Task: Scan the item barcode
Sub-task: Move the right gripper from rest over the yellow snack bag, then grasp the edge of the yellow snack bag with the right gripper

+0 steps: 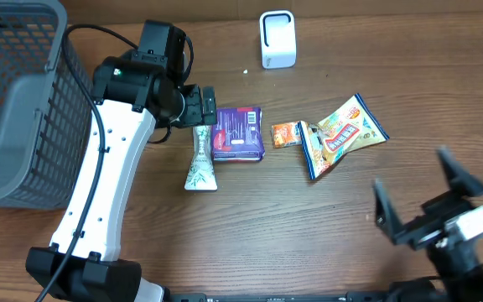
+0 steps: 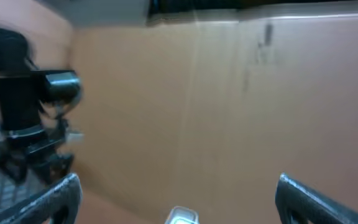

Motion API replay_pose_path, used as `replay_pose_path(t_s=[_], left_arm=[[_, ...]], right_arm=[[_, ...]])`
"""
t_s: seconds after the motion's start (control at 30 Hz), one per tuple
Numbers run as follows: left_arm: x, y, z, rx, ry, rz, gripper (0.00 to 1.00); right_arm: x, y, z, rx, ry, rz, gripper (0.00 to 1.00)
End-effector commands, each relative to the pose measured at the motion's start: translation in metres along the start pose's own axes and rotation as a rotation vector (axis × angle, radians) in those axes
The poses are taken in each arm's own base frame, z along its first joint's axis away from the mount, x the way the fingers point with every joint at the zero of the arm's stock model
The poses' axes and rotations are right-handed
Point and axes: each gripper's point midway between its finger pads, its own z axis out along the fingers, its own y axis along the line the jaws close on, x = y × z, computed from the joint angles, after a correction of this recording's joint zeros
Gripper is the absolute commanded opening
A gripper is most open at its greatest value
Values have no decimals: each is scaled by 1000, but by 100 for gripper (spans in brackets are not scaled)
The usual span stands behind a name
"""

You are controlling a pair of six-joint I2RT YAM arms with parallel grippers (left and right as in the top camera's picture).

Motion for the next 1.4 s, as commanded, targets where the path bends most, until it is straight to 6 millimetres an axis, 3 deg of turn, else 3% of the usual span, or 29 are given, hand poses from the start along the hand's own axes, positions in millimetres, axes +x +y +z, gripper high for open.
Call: replay_pose_path(t_s=[0.0, 0.17, 0.3, 0.37, 0.43, 0.5, 0.6, 0.7, 0.9, 1.0, 1.1, 1.17, 1.2, 1.23, 1.37], left_arm=[[-1, 3, -1, -11, -9, -20, 100], [-1, 3, -1, -11, -9, -20, 100], [-1, 3, -1, -11, -9, -20, 100], [-1, 3, -1, -11, -9, -20, 100], [-1, 3, -1, -11, -9, -20, 100], [-1, 3, -1, -11, -9, -20, 100], [-1, 3, -1, -11, -9, -20, 100], [-1, 3, -1, -11, -9, -20, 100], [-1, 3, -1, -11, -9, -20, 100], [-1, 3, -1, -11, -9, -20, 100], [-1, 3, -1, -11, -9, -20, 100], [-1, 3, -1, -11, -9, -20, 100], [-1, 3, -1, -11, -9, -20, 100], [-1, 3, -1, -11, -9, -20, 100], [-1, 3, -1, -11, -9, -20, 100]], right_arm=[[-20, -23, 23, 72, 157, -16, 100], [2, -26, 64, -23, 485, 138, 100], [17, 9, 90, -272, 585, 397, 100], [25, 26, 93, -393, 613, 484, 100], [42, 31, 102, -454, 655, 546, 99], [62, 22, 111, -403, 701, 573, 75], [118, -23, 118, 8, 863, 792, 60], [153, -34, 113, 122, 964, 822, 67], [218, -63, 83, 408, 1314, 783, 64], [233, -73, 90, 451, 1365, 766, 80], [244, -77, 106, 453, 1326, 804, 78], [251, -79, 110, 468, 1319, 817, 66], [256, -80, 112, 473, 1320, 815, 35], [261, -80, 111, 479, 1330, 818, 26], [284, -77, 102, 573, 1384, 920, 8]])
